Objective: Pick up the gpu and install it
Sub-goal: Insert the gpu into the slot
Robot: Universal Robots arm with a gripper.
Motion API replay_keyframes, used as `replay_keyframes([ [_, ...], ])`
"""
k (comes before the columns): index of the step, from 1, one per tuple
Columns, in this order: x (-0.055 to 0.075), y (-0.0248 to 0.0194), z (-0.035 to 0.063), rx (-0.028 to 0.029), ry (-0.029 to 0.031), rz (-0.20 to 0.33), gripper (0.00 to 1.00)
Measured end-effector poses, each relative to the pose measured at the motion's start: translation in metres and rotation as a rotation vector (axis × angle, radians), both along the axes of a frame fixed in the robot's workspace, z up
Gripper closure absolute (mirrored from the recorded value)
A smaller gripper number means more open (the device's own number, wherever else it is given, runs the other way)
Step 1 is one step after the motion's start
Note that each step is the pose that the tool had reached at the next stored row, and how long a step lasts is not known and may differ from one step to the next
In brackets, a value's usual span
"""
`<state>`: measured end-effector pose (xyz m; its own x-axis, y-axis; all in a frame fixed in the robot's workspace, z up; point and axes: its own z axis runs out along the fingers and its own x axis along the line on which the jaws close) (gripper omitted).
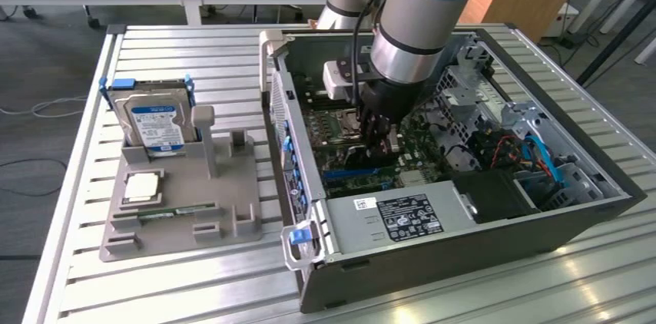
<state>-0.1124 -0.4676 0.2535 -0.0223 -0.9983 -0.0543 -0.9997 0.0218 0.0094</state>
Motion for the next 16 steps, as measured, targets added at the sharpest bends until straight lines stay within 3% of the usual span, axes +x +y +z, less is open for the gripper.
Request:
replay_keyframes([
  [16, 0.0000, 0.0001, 0.0000, 0.0011, -0.0005, 0.000, 0.73],
])
